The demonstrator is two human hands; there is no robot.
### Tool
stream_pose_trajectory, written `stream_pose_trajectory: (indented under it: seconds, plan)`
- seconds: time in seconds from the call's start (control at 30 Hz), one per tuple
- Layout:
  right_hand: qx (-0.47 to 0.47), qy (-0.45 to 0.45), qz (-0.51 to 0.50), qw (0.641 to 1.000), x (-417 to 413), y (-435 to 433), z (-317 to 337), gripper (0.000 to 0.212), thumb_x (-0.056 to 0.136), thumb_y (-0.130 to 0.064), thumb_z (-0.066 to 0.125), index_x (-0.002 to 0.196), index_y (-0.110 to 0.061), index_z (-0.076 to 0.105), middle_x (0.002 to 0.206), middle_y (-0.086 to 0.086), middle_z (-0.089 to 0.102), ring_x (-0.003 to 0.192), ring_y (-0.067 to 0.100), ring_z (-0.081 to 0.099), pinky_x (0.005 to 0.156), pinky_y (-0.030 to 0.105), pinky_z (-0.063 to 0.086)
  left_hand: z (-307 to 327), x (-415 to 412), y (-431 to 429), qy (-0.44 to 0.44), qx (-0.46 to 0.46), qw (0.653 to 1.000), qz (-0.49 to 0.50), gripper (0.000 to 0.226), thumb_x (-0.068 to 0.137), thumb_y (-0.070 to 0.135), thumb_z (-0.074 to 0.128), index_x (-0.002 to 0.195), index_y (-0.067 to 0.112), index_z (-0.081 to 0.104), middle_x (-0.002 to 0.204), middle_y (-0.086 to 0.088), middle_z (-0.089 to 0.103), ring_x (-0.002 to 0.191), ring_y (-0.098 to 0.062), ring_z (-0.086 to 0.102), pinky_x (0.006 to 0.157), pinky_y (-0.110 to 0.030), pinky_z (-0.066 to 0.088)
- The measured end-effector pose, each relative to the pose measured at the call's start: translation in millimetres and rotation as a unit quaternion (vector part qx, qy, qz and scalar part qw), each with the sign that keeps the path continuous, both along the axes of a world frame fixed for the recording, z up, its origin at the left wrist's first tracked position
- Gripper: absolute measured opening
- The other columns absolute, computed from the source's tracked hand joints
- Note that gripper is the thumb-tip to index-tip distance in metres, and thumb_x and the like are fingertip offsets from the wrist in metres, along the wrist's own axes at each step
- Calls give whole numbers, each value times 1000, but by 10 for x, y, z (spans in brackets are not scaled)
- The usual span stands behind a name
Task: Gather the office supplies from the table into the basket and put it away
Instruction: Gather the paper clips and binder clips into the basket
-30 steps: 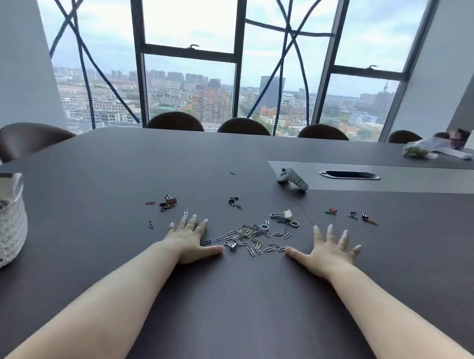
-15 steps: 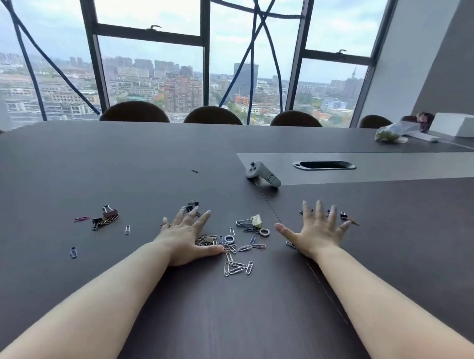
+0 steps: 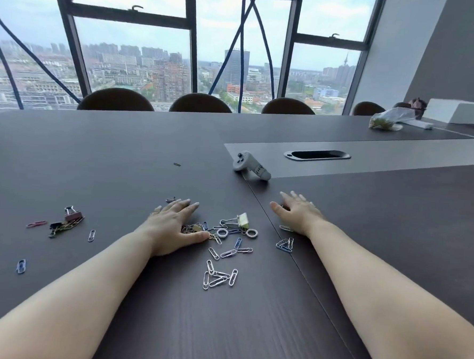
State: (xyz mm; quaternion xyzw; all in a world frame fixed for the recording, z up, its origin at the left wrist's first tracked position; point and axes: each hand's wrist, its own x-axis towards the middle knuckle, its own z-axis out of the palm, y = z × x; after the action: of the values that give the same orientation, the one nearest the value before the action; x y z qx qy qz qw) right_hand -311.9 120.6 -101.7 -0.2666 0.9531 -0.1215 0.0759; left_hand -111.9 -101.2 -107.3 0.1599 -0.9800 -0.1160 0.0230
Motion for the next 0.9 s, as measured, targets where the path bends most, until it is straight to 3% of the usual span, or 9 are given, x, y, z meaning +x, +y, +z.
stream_pose_trajectory:
  seconds: [0.17, 0.33, 0.4, 0.47, 0.57, 0.63, 0.67, 0.77, 0.9]
  plan:
    - [-34, -36, 163, 985, 458, -243, -6, 53, 94, -53, 29, 143, -33, 27, 157, -6, 11, 145, 9, 4, 117, 33, 4, 32, 68, 28, 65, 57, 996, -30, 68, 81, 56, 55, 141, 33, 31, 149, 11, 32, 137, -10, 30, 114, -29, 23]
    - [-119, -126, 207, 963, 922, -91, 93, 45, 96, -43, 37, 139, -27, 38, 153, -5, 28, 142, 7, 17, 115, 27, 11, 72, 220, 153, 101, 31, 992, -68, 34, 91, 35, 52, 124, 26, 57, 137, 8, 51, 127, -10, 46, 107, -22, 32]
    - [-168, -170, 201, 950, 1059, 60, 132, 50, 92, -45, 48, 138, -31, 38, 147, -7, 38, 134, 5, 33, 111, 23, 21, 66, 330, 215, 120, 29, 989, -82, 28, 91, 27, 52, 117, 24, 62, 131, 9, 57, 120, -9, 52, 104, -21, 36]
    - [-157, -141, 223, 952, 1153, 226, 127, 66, 82, -50, 60, 140, -36, 32, 148, -12, 34, 135, 4, 31, 111, 21, 21, 78, 490, 241, 135, 35, 987, -81, 27, 90, 25, 52, 115, 24, 63, 123, 8, 62, 113, -11, 56, 100, -24, 41]
    - [-52, -42, 264, 962, 1241, 338, 55, 108, 55, -81, 57, 144, -41, 11, 155, -16, 9, 143, 2, 4, 119, 29, 7, 99, 749, 293, 112, 51, 991, -60, 60, 78, 56, 47, 131, 26, 47, 136, 7, 50, 123, -11, 46, 103, -21, 33]
    - [-15, -19, 254, 967, 1260, 266, 27, 124, 41, -91, 45, 145, -41, -2, 156, -16, -4, 144, 5, -8, 120, 31, 0, 91, 803, 425, 21, 18, 998, -52, 113, 54, 90, 34, 146, 26, 17, 153, 8, 20, 142, -16, 16, 116, -34, 15]
    - [-14, -18, 248, 968, 1259, 192, 14, 124, 43, -90, 46, 145, -41, -5, 156, -15, -8, 144, 6, -11, 119, 32, -1, 80, 779, 504, -28, -4, 999, -43, 126, 43, 95, 28, 147, 28, 1, 156, 9, 5, 145, -17, -1, 117, -45, 5]
    - [-30, -10, 236, 971, 1222, -49, 8, 104, 64, -77, 55, 144, -45, -4, 156, -12, -11, 144, 11, -14, 119, 35, -1, 56, 566, 563, -76, 7, 997, 23, 120, 53, 92, 35, 145, 32, -14, 156, 10, -12, 143, -21, -18, 111, -59, -5]
    - [-36, 7, 234, 972, 1058, -245, 13, 69, 81, -64, 50, 140, -49, 21, 158, -7, 4, 146, 14, -1, 117, 32, 2, 66, 437, 294, -54, 12, 997, 53, 88, 75, 76, 39, 146, 33, 8, 157, 8, 4, 145, -18, -4, 114, -55, -1]
